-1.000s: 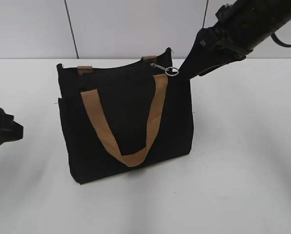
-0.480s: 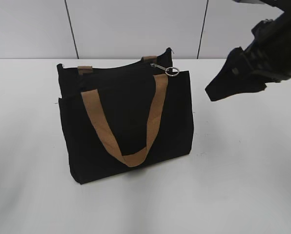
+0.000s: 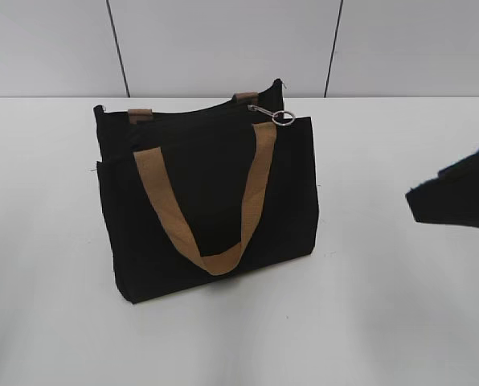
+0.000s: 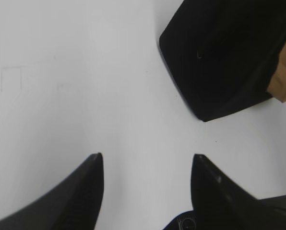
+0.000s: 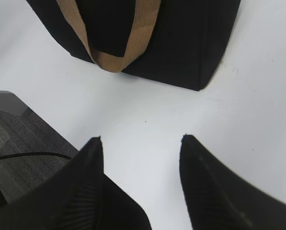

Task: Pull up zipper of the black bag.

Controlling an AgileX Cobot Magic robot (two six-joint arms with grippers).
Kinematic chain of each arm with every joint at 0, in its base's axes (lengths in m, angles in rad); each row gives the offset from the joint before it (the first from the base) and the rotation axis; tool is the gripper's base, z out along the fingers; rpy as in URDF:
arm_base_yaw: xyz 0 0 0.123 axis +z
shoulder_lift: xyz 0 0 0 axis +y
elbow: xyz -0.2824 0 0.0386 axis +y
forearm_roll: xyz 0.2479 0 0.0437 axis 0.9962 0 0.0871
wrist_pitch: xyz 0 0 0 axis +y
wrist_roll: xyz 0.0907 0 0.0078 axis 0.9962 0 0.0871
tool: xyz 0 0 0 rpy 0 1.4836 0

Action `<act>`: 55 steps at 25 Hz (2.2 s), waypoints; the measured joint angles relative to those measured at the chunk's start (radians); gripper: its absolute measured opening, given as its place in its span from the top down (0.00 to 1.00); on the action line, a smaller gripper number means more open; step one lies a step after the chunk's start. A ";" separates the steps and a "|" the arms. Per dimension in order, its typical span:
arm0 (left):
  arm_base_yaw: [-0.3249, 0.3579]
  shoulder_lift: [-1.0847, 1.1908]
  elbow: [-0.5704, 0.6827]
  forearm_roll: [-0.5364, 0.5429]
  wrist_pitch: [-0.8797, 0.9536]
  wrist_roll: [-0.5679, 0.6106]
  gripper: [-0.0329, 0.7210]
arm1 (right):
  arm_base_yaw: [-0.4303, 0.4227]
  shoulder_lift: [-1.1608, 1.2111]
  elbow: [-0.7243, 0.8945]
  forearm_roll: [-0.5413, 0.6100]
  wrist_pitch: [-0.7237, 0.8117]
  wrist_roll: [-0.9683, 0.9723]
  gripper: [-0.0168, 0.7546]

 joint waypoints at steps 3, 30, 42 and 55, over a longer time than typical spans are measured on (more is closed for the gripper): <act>0.000 -0.039 0.000 0.000 0.033 0.014 0.38 | 0.000 -0.115 0.071 -0.025 -0.005 0.027 0.46; 0.000 -0.568 0.012 0.010 0.233 0.021 0.38 | 0.000 -1.060 0.267 -0.493 0.285 0.544 0.51; 0.000 -0.568 0.052 0.014 0.175 0.021 0.38 | 0.000 -1.060 0.325 -0.540 0.259 0.556 0.51; 0.000 -0.568 0.052 0.014 0.175 0.021 0.40 | 0.000 -1.060 0.325 -0.556 0.258 0.556 0.51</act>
